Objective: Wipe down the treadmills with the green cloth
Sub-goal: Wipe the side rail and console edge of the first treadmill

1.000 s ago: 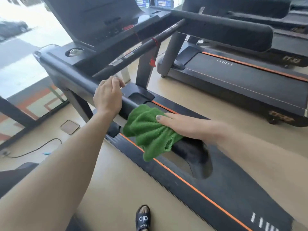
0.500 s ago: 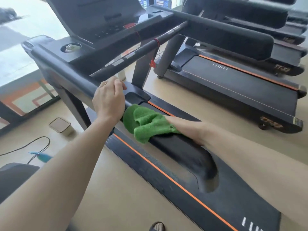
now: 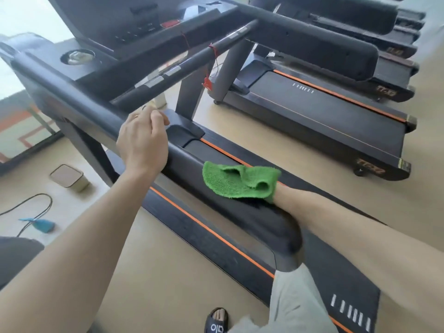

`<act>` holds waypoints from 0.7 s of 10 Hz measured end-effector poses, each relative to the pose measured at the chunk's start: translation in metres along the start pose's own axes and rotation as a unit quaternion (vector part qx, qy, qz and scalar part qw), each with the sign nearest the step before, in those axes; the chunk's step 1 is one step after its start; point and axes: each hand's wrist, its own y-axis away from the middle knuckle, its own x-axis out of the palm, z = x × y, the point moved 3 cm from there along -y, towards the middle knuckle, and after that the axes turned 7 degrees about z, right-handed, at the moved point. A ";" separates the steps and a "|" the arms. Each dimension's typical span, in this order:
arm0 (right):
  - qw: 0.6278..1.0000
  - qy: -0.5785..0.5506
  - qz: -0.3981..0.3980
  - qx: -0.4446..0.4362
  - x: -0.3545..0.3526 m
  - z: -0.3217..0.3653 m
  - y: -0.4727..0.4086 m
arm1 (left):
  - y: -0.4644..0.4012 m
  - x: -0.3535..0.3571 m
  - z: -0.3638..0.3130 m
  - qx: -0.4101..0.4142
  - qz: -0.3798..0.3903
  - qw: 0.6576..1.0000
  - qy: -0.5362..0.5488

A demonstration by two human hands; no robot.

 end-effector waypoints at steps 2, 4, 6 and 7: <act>0.928 0.181 -0.295 -0.141 0.038 0.013 0.060 | 0.002 0.003 -0.006 -0.015 0.022 0.999 -0.036; 0.864 0.366 -0.309 -0.156 0.038 0.044 0.016 | 0.009 -0.004 -0.016 0.009 0.064 0.997 -0.045; 0.925 0.126 -0.332 -0.131 0.046 0.014 0.040 | 0.017 -0.006 -0.032 -0.030 0.096 0.991 -0.087; 0.937 -0.138 -0.280 -0.158 0.049 -0.026 0.066 | 0.019 -0.006 -0.034 -0.032 0.090 0.991 -0.094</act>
